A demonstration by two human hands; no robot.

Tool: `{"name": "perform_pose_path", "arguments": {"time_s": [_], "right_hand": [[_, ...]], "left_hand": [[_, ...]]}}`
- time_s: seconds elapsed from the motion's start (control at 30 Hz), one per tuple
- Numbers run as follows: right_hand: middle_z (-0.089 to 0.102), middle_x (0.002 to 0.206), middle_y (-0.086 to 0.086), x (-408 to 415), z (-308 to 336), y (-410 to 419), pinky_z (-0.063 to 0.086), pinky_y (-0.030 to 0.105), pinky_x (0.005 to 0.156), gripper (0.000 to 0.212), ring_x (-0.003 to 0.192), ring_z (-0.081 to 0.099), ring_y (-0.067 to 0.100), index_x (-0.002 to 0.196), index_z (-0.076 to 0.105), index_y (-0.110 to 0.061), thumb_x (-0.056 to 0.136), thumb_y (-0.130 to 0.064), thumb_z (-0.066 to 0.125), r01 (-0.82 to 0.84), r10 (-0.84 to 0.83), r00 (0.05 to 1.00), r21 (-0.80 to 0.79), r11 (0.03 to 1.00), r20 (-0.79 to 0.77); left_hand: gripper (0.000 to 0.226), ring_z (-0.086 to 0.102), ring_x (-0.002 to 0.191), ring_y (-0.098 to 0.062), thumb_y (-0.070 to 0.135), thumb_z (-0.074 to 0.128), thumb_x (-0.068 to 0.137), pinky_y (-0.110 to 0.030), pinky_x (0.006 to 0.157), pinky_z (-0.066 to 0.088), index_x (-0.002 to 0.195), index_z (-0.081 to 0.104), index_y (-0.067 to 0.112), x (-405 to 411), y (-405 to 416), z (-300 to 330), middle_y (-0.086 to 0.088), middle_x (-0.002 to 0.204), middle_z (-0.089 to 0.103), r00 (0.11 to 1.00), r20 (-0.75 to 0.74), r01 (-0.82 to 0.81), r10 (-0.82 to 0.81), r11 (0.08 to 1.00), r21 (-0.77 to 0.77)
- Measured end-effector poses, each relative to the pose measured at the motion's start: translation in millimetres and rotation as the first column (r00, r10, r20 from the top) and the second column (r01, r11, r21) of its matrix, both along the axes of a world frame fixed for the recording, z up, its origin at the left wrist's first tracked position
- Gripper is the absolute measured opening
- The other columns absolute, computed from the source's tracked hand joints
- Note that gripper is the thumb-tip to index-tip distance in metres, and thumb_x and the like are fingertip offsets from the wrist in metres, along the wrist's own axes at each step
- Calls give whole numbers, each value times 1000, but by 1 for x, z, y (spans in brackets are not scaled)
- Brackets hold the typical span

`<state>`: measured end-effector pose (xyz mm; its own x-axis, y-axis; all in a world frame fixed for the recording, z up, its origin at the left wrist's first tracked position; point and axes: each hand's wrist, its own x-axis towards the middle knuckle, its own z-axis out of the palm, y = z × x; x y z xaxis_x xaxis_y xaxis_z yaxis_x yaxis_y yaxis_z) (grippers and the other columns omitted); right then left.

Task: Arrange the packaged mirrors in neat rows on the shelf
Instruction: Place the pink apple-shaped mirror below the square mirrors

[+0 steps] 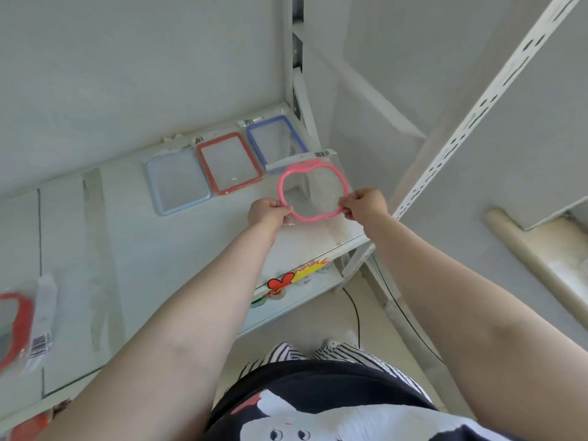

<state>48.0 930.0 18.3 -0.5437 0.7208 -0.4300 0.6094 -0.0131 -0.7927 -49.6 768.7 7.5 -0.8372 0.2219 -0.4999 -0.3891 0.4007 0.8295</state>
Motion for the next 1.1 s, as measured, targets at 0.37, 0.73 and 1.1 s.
{"name": "perform_pose_path", "arguments": {"time_s": [0.37,0.73,1.1], "right_hand": [[54,64,10,-29,-15,38,51,33,67,31,57,53,22,59,49,-9,87,-4,63,-238,234,966,29,971,111],[72,94,21,-36,-25,49,53,44,93,29,87,69,34,61,52,-12,87,-11,64,-343,329,928,56,938,177],[55,119,15,-40,-25,49,47,34,80,43,106,59,32,118,56,-7,84,-31,67,-535,387,809,281,797,442]], "left_hand": [[26,62,58,-20,1,73,78,-39,88,57,60,60,13,7,21,-31,4,46,63,988,73,-136,138,990,-31],[36,66,103,-26,8,70,78,-27,85,49,112,58,7,19,31,-36,-12,108,71,983,-148,-141,110,965,-219],[83,29,140,-31,35,74,76,-38,114,30,144,33,12,22,47,-30,-12,152,28,754,-424,158,-503,764,-626]]}}
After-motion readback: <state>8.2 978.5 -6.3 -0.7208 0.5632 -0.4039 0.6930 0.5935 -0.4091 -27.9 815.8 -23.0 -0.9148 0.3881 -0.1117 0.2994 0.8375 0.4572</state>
